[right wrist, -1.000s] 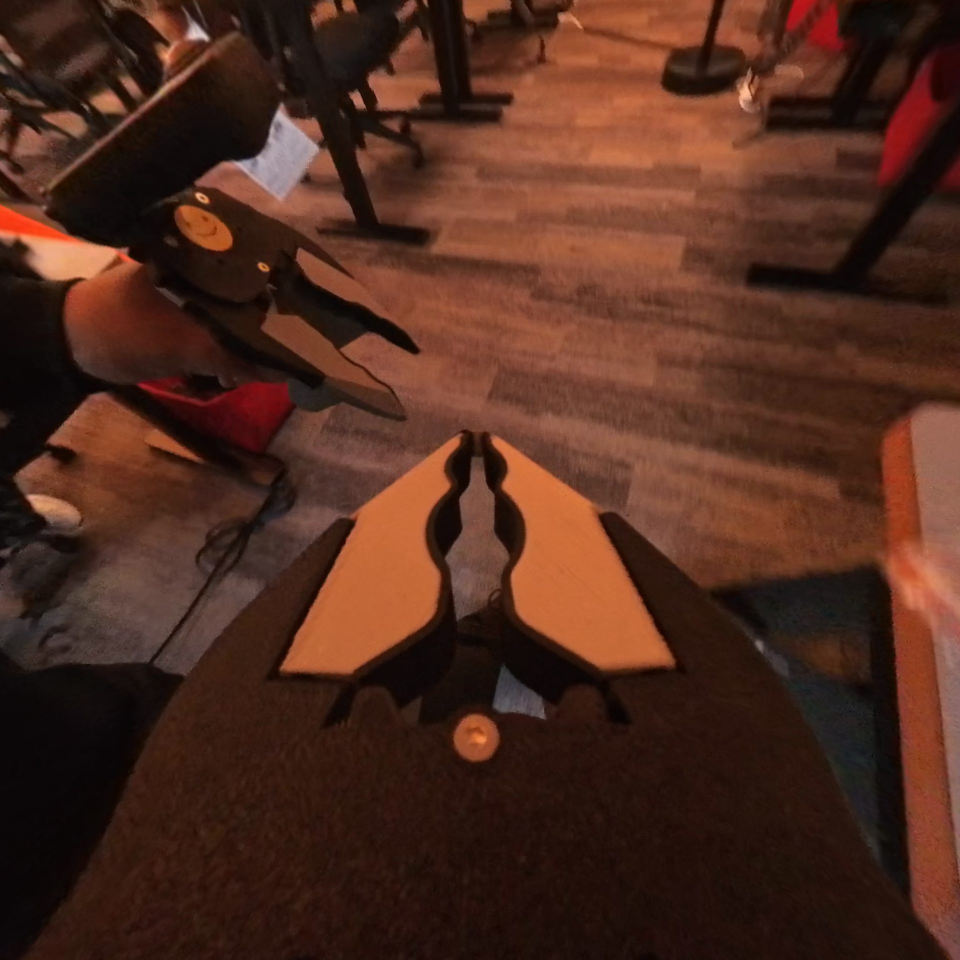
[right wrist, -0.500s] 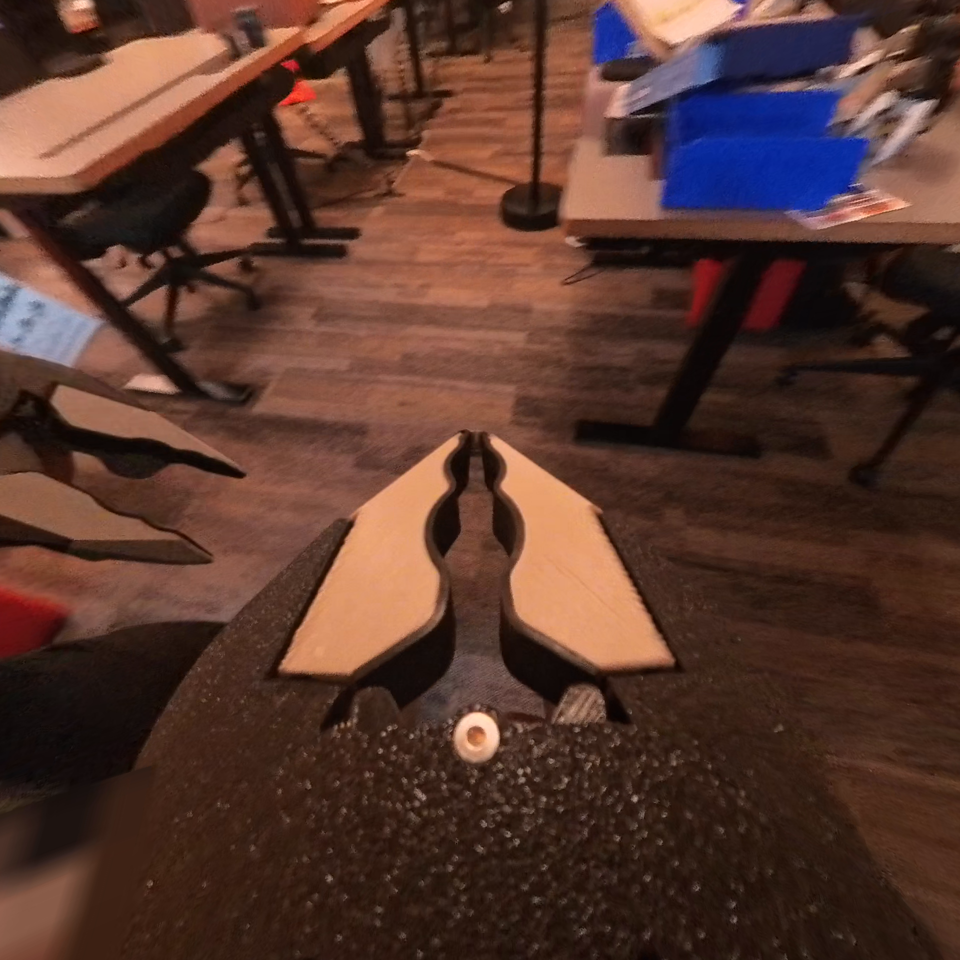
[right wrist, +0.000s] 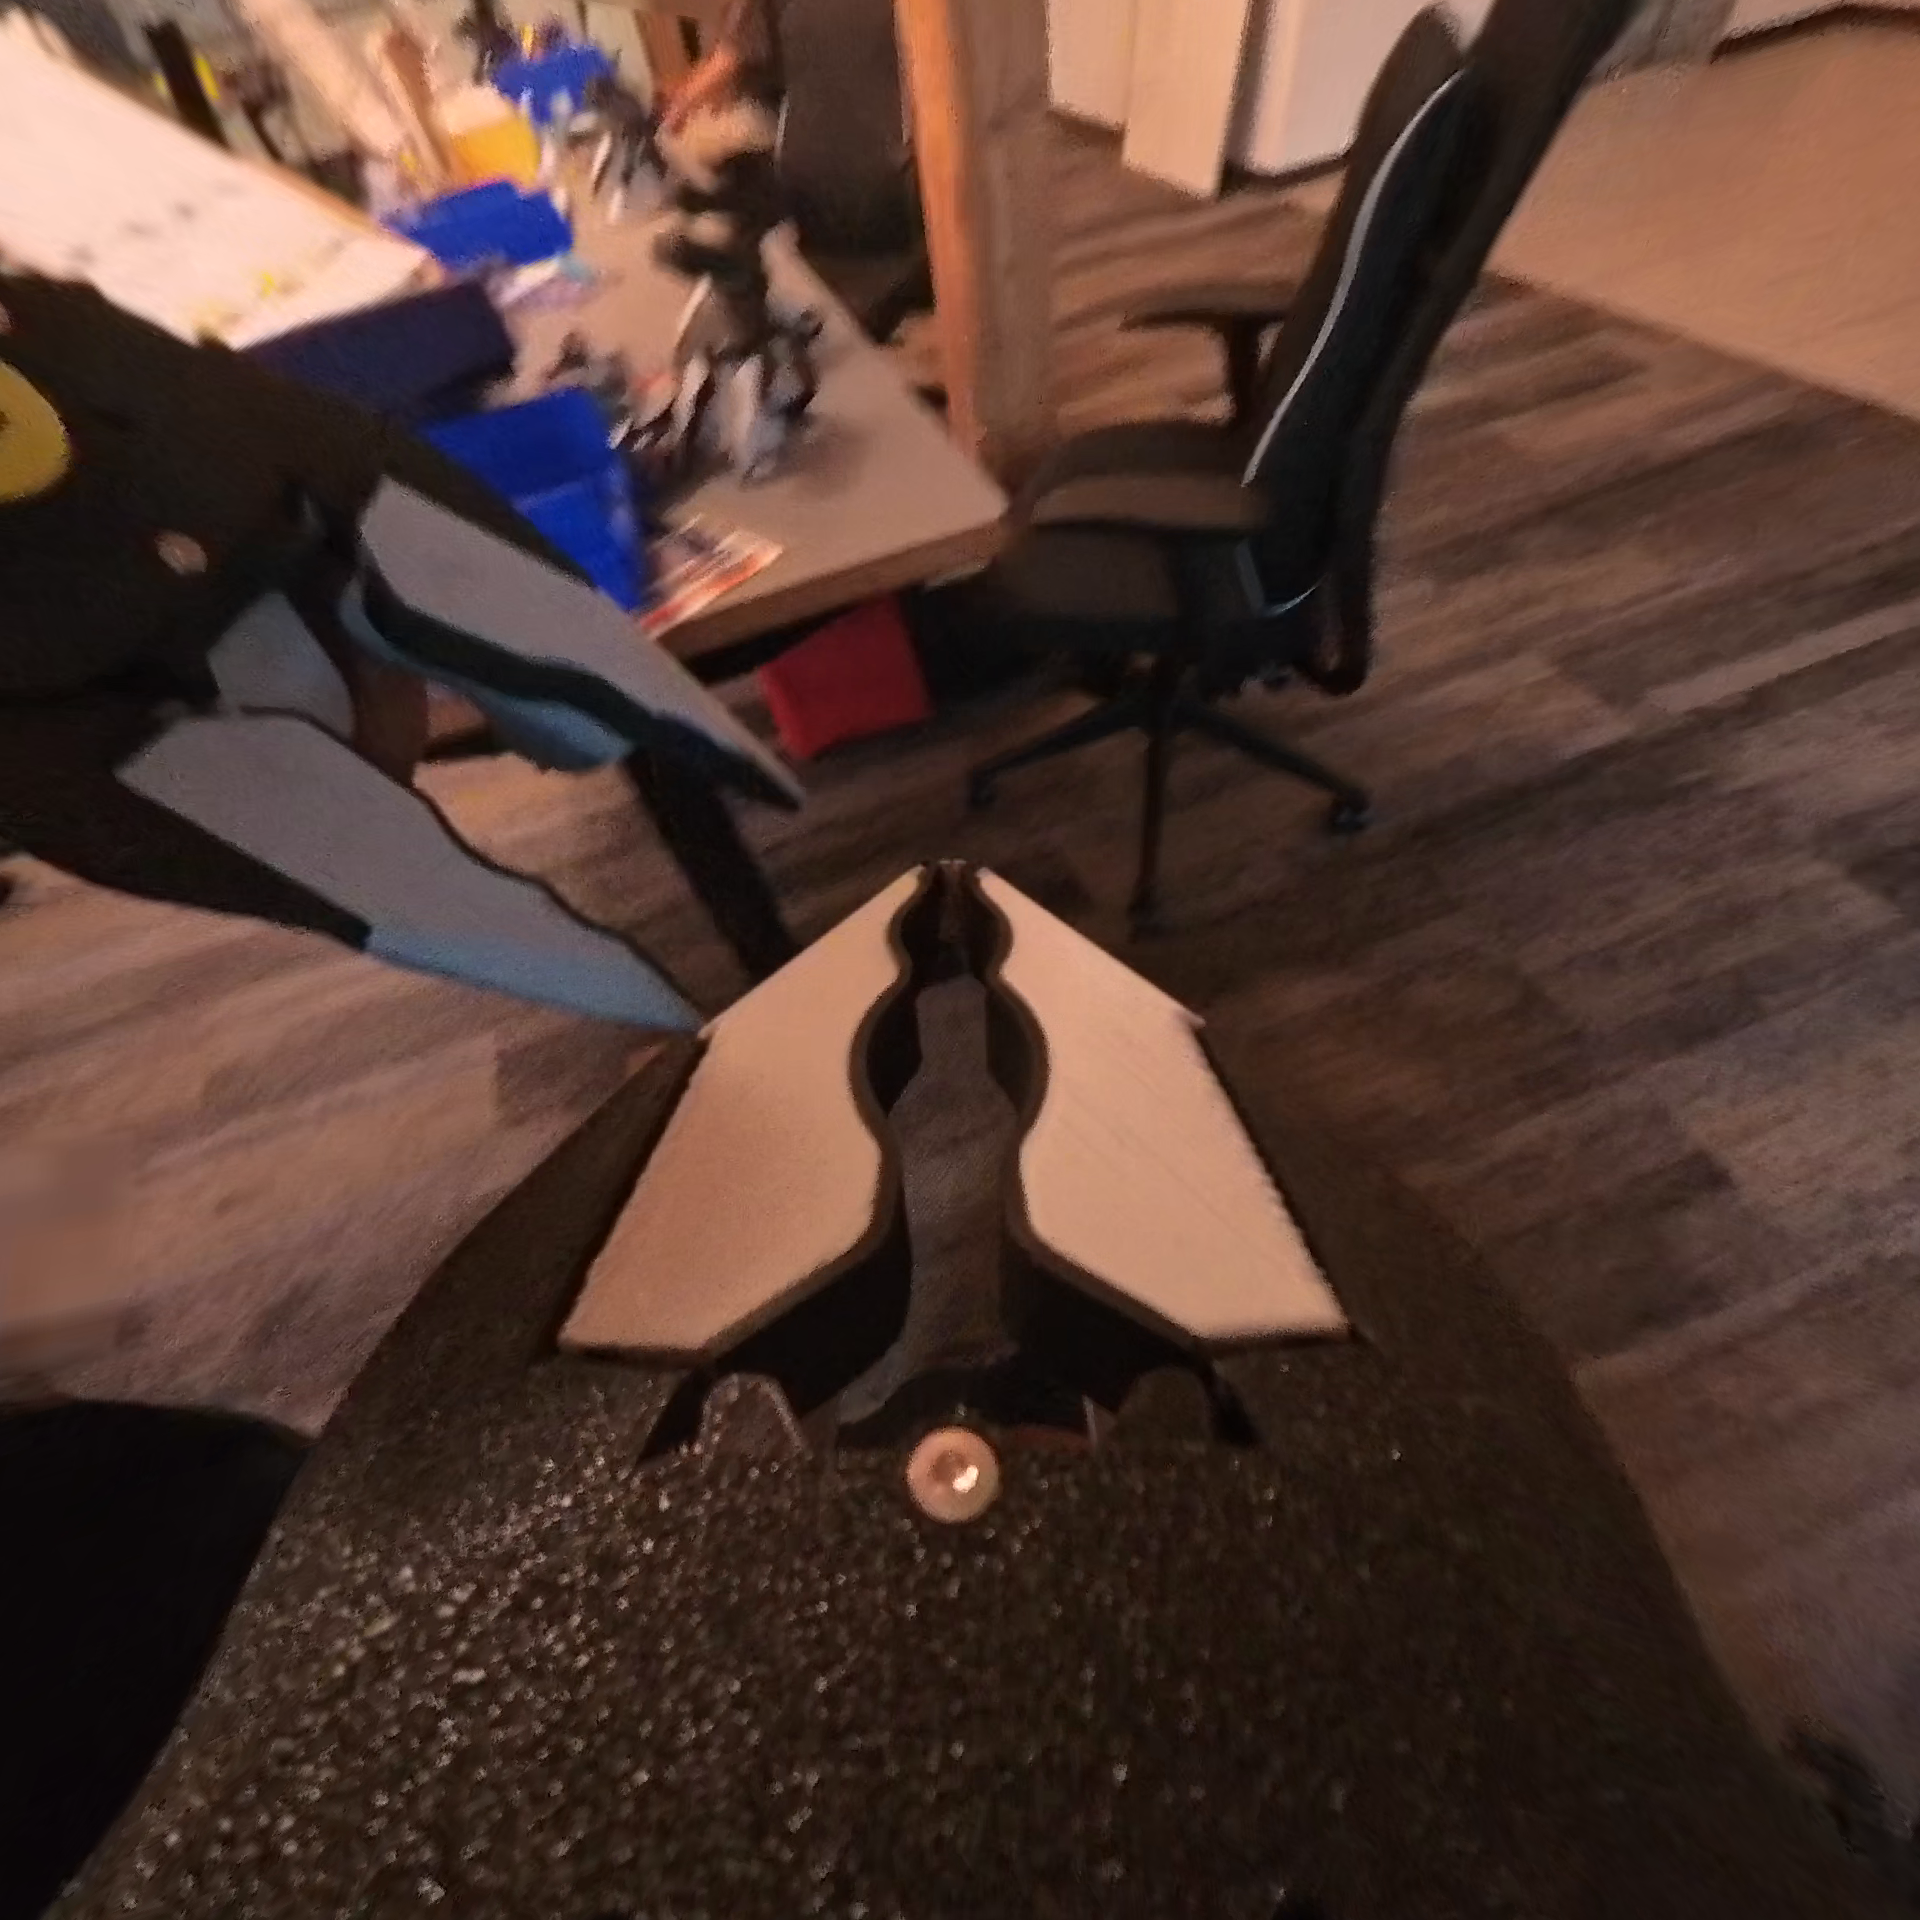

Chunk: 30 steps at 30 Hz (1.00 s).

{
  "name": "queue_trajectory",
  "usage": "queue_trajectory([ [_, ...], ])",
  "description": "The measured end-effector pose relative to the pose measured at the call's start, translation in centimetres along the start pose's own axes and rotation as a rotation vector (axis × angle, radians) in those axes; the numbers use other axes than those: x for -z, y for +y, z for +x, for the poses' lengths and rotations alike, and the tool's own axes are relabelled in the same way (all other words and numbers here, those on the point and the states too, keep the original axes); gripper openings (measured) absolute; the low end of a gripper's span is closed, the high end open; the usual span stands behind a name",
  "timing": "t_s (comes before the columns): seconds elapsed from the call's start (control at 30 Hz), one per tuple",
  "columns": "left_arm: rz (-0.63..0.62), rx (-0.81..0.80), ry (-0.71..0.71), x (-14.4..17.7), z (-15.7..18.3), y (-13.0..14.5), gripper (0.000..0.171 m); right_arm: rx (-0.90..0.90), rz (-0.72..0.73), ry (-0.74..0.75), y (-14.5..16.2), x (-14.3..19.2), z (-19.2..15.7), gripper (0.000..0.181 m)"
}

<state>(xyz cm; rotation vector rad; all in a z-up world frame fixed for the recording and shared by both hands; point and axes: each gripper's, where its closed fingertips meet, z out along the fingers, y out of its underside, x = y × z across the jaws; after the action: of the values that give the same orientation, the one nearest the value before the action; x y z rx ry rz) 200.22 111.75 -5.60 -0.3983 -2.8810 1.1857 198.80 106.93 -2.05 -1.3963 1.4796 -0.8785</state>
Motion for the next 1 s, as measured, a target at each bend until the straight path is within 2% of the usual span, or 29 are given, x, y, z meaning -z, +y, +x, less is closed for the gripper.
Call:
queue_trajectory([
  [0.07,0.005,0.037,0.069,-4.7,-4.4,-4.3,0.055,-0.024,0.040,0.026,-4.3,-2.5,7.6,0.000],
  [0.17,-0.004,-0.031,0.139,-11.5,-10.4,-11.6,0.055,-0.017,0.049,0.119,-11.9,-3.0,19.4,0.000],
  [0.23,-0.054,-0.060,0.209,-16.0,-13.7,-16.4,0.058,-0.003,0.054,0.196,-17.1,-1.7,27.4,0.000],
  [0.3,-0.050,-0.106,0.273,-21.0,-16.9,-21.6,0.057,0.009,0.044,0.301,-21.1,0.3,36.2,0.000],
  [0.4,-0.013,-0.248,0.358,-31.2,-21.5,-29.0,0.058,-0.024,0.036,0.479,-23.0,3.9,50.1,0.000],
  [0.5,0.077,-0.454,0.482,-42.1,-23.3,-37.4,0.061,-0.119,0.030,0.673,-20.4,8.6,61.7,0.000],
  [0.57,0.123,-0.607,0.573,-48.1,-22.3,-43.5,0.060,-0.201,0.027,0.807,-17.6,12.4,67.1,0.001],
  [0.6,0.093,-0.689,0.599,-50.6,-21.3,-46.3,0.061,-0.264,0.033,0.857,-16.0,14.2,69.1,0.001],
  [0.7,0.061,-0.839,0.728,-54.8,-16.4,-55.6,0.061,-0.478,0.011,0.997,-10.1,20.1,74.1,0.001],
  [0.8,0.080,-0.939,0.887,-58.9,-10.3,-63.4,0.061,-0.562,0.047,1.100,-4.3,26.3,79.6,0.001],
  [0.9,0.116,-1.071,0.906,-66.3,-4.7,-68.9,0.060,-0.574,0.092,1.178,1.8,32.7,86.3,0.001],
  [1.0,0.013,-1.085,0.913,-73.1,0.6,-73.1,0.060,-0.686,0.187,1.265,6.7,39.9,92.4,0.001],
])
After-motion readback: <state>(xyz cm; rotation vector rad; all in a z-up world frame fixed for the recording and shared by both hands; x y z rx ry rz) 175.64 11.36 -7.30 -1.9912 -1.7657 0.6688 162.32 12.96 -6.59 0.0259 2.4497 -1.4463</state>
